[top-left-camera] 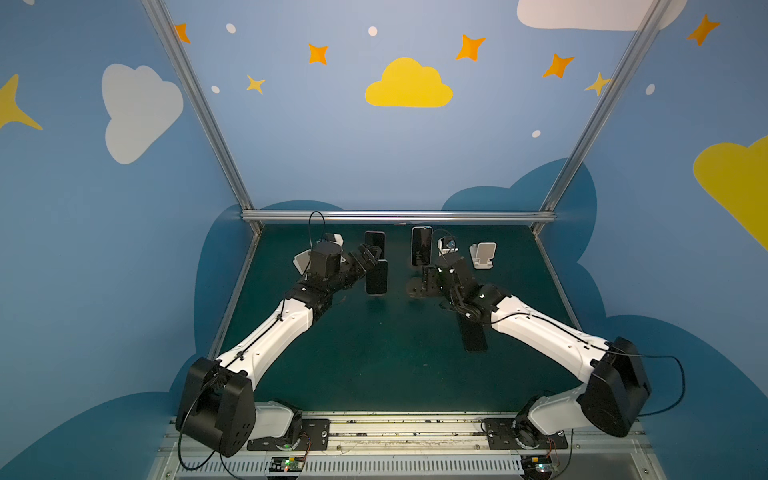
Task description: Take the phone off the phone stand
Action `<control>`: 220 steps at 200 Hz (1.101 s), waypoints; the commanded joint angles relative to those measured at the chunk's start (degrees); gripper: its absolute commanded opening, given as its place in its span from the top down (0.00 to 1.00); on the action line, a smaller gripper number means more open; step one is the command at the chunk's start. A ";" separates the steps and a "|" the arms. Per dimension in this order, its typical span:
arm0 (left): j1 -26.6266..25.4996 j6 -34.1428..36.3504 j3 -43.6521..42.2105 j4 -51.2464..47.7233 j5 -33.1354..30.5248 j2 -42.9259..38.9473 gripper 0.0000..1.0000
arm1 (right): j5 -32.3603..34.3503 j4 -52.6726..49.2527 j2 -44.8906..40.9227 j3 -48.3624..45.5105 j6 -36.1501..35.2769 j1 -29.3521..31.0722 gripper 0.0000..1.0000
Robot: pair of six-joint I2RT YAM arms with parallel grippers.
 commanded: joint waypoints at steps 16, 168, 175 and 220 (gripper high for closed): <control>-5.97 4.16 2.21 -2.12 -1.36 -0.73 0.00 | -0.12 -4.05 -7.76 -5.40 2.57 0.42 0.30; -20.67 16.33 5.03 -8.14 -11.46 -1.51 0.00 | -8.28 -16.60 -29.27 -19.21 5.85 0.69 0.31; -20.76 16.60 4.85 -8.14 -12.24 -1.63 0.00 | -8.66 -16.31 -29.22 -19.67 6.28 0.77 0.32; -20.69 16.64 4.57 -7.96 -13.34 -1.38 0.00 | -12.02 -12.15 -26.15 -23.00 9.23 1.21 0.32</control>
